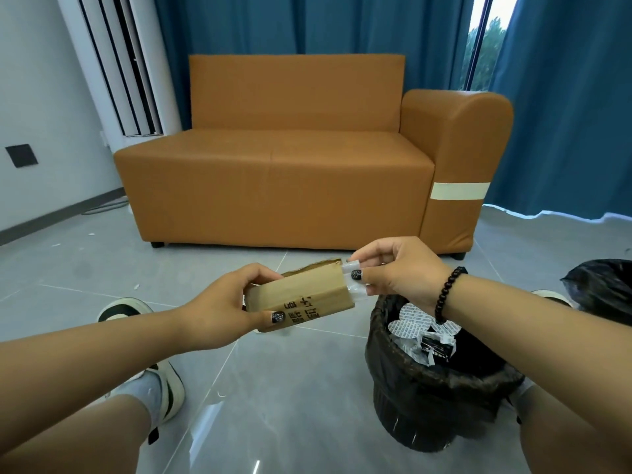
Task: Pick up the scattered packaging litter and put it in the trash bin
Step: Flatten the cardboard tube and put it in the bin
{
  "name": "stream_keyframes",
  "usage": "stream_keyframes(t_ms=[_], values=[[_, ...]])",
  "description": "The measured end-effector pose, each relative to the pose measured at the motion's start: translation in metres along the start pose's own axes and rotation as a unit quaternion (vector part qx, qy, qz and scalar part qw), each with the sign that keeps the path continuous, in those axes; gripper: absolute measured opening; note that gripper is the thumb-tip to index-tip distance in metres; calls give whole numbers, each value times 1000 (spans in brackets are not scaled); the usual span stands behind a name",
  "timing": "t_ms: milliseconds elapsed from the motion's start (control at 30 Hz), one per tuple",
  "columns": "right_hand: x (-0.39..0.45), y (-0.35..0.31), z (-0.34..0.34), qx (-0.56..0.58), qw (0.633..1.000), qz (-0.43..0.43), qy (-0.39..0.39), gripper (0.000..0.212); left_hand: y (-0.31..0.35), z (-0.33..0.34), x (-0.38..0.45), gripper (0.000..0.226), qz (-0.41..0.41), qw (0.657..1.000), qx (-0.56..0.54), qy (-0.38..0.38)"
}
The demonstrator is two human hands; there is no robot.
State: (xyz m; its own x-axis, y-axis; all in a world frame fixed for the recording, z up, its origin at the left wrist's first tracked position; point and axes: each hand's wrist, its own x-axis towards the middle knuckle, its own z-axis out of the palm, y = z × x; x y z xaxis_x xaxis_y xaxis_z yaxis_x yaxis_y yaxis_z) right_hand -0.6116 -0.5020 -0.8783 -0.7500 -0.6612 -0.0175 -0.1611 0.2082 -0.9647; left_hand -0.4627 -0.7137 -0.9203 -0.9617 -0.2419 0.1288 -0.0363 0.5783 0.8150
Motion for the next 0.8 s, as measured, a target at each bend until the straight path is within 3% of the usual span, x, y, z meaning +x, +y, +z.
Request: stream_keyframes(t_ms=[300, 467, 600, 800], values=[[2, 12, -52, -27, 991, 73, 111, 20, -13, -19, 1, 39, -40, 994, 88, 40], [-6, 34, -99, -231, 946, 59, 220, 23, -16, -19, 1, 39, -49, 992, 108, 50], [-21, 45, -119, -444, 876, 57, 178, 26, -16, -8, 0, 38, -42, 992, 115, 17], [-29, 58, -116, -567, 813, 113, 69, 28, -18, 10, 0, 40, -28, 991, 122, -38]])
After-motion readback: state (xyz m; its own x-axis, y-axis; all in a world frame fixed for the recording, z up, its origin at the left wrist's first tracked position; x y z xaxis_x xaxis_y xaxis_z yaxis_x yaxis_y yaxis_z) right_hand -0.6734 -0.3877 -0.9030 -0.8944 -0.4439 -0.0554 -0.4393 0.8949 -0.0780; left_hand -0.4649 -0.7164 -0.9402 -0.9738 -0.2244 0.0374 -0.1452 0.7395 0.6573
